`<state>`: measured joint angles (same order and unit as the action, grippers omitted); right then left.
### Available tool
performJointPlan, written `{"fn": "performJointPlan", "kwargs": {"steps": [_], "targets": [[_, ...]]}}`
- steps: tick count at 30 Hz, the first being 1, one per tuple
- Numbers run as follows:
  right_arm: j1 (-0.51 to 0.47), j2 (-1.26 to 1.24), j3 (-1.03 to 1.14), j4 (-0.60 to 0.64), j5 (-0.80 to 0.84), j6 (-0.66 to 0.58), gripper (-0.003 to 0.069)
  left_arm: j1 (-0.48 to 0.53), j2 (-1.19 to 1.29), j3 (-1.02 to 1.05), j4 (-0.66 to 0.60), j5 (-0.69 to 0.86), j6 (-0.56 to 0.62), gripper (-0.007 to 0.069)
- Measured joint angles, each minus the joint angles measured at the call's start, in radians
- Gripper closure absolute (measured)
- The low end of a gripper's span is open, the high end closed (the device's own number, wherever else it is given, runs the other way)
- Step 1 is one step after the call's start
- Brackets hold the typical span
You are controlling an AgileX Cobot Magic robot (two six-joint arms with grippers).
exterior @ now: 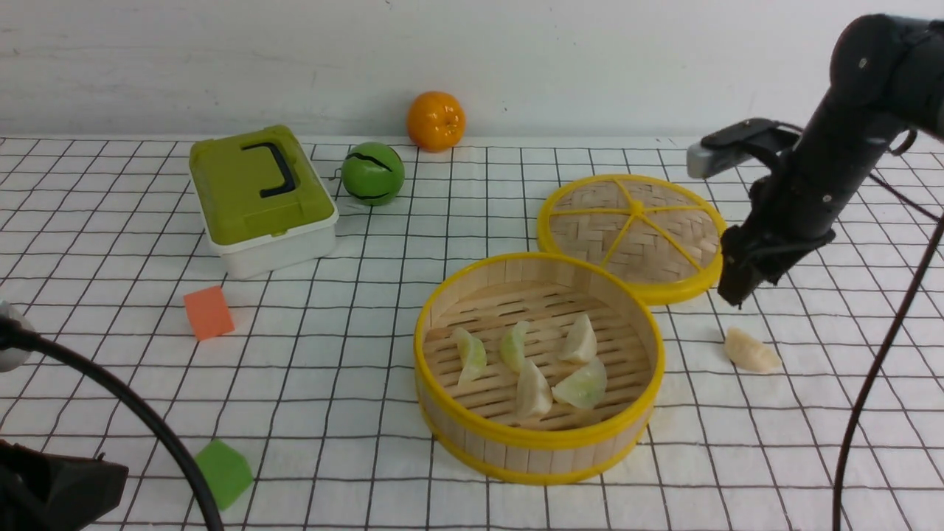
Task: Put the dumplings into the steamer on the table with the white tablecloth.
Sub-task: 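Reach for and grasp a dumpling lying on the table beside the steamer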
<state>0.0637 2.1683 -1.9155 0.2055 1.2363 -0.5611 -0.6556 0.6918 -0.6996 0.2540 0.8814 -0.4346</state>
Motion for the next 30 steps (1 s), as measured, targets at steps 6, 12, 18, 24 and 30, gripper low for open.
{"fn": "performJointPlan", "kwargs": {"steps": [6, 12, 18, 24, 30], "targets": [[0.034, 0.093, 0.017, -0.019, -0.018, -0.032, 0.0174, 0.0, 0.011, 0.0, 0.0, -0.003, 0.0, 0.0594], [0.046, 0.081, 0.103, -0.098, -0.045, -0.031, 0.0174, 0.0, 0.03, 0.0, 0.001, -0.008, 0.0, 0.0594], [0.046, 0.066, 0.128, -0.131, -0.049, 0.008, 0.027, 0.0, 0.081, 0.0, 0.017, -0.021, 0.0, 0.0587], [0.046, 0.042, 0.14, -0.169, -0.036, 0.035, 0.0468, 0.0, 0.106, 0.0, 0.018, -0.022, 0.0, 0.0585], [0.052, -0.087, 0.123, -0.15, -0.019, 0.072, 0.0461, 0.0, 0.108, 0.0, 0.018, -0.023, 0.0, 0.058]]}}
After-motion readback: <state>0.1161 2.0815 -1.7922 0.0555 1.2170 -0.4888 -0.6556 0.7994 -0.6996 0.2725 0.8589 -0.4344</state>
